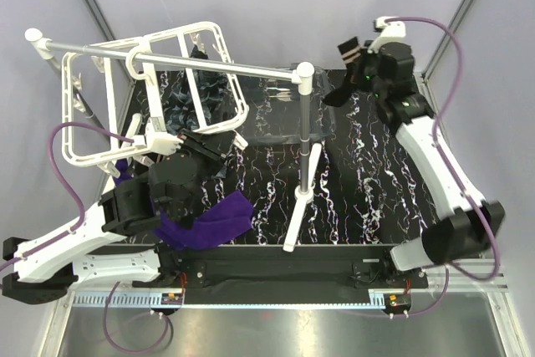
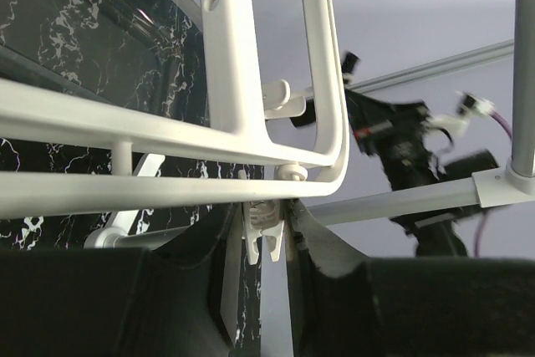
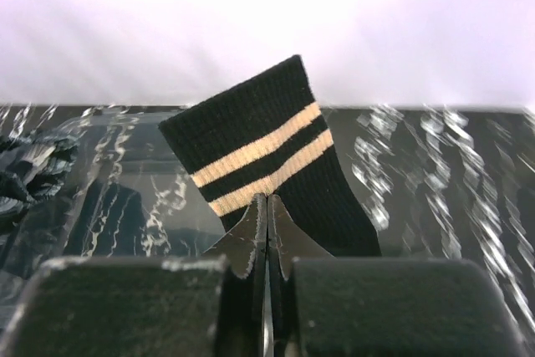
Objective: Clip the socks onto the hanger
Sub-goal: Clamp the sock onto the hanger.
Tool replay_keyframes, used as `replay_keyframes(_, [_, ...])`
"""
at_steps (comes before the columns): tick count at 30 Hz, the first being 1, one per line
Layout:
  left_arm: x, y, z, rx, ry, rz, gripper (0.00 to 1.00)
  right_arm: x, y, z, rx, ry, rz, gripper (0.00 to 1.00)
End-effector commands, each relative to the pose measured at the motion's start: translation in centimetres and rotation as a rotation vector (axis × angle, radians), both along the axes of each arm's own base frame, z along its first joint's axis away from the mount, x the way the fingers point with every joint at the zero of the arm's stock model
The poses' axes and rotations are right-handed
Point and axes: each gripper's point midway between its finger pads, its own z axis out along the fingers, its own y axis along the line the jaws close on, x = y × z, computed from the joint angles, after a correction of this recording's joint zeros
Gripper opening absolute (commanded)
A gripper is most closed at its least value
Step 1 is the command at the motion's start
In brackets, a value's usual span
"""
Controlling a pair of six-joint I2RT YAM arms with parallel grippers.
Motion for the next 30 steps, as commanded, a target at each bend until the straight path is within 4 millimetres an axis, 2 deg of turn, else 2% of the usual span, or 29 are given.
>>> replay_keyframes(1, [0.3,0.0,0.8,-0.037,-0.022,0.024,0.0,-5.7,-4.9,0.0,0.026,0.129,-0.228,0.0])
replay_keyframes(2, [0.3,0.0,0.6,-0.035,-0.022,0.024,0.0,-7.3,-5.5,-1.5,0.006,0.197,-0.248,0.0])
replay_keyframes(3, [0.3,-0.2,0.6,-0.04,-0.022,0.017,0.0,-8.3,-6.0,-1.6,0.02,0.21,-0.27,0.0])
replay_keyframes(4, [0.3,-0.3,0.7,-0.048,-0.022,0.017,0.0,-10.0,-6.2,-0.8,0.041,0.197,-0.262,0.0])
replay_keyframes(5, [0.3,-0.3,0.6,-0.049,-0.022,0.014,0.0,-11.4,-5.9,-2.1,0.033,0.25,-0.234,0.0])
replay_keyframes(7, [0.3,-0.6,0.7,-0.057,-0.02,0.008,0.0,-13.9,-5.4,-1.7,0.08,0.265,-0.198,0.0])
replay_keyframes(8, [0.3,-0.7,0.8,-0.063,-0.021,0.006,0.0,-15.4,-4.6,-2.7,0.068,0.312,-0.169,0.0])
replay_keyframes(10, [0.3,-1.1,0.9,-0.068,-0.022,-0.004,0.0,-17.5,-3.4,-2.8,0.07,0.333,-0.12,0.0])
replay_keyframes(11, [0.3,-1.2,0.8,-0.067,-0.02,-0.007,0.0,-18.7,-2.8,-3.8,0.053,0.377,-0.088,0.0])
replay_keyframes(12, [0.3,-1.4,0.8,-0.067,-0.018,-0.01,0.0,-20.0,-1.0,-4.2,0.042,0.405,-0.02,0.0])
replay_keyframes(14, [0.3,-1.5,0.8,-0.074,-0.014,-0.012,0.0,-22.1,0.0,-5.6,0.014,0.481,0.033,0.0])
replay_keyframes(15, [0.3,-1.6,0.8,-0.075,-0.014,-0.013,0.0,-23.2,1.2,-6.1,0.003,0.506,0.08,0.0])
replay_keyframes(17, [0.3,-1.4,0.8,-0.076,-0.015,-0.008,0.0,-24.9,1.9,-6.9,0.0,0.538,0.122,0.0])
replay_keyframes(19, [0.3,-1.1,0.8,-0.081,-0.014,0.002,0.0,-26.8,2.8,-6.6,0.043,0.535,0.181,0.0])
replay_keyframes(21, [0.3,-0.8,0.8,-0.085,-0.017,0.007,0.0,-28.1,3.1,-7.2,0.058,0.566,0.21,0.0])
replay_keyframes(24, [0.3,-0.5,1.0,-0.083,-0.018,0.013,0.0,-30.5,5.0,-7.8,0.08,0.615,0.357,0.0])
replay_keyframes(30, [0.3,-0.6,0.7,-0.072,-0.012,0.014,0.0,-33.6,8.2,-7.0,0.11,0.605,0.579,0.0])
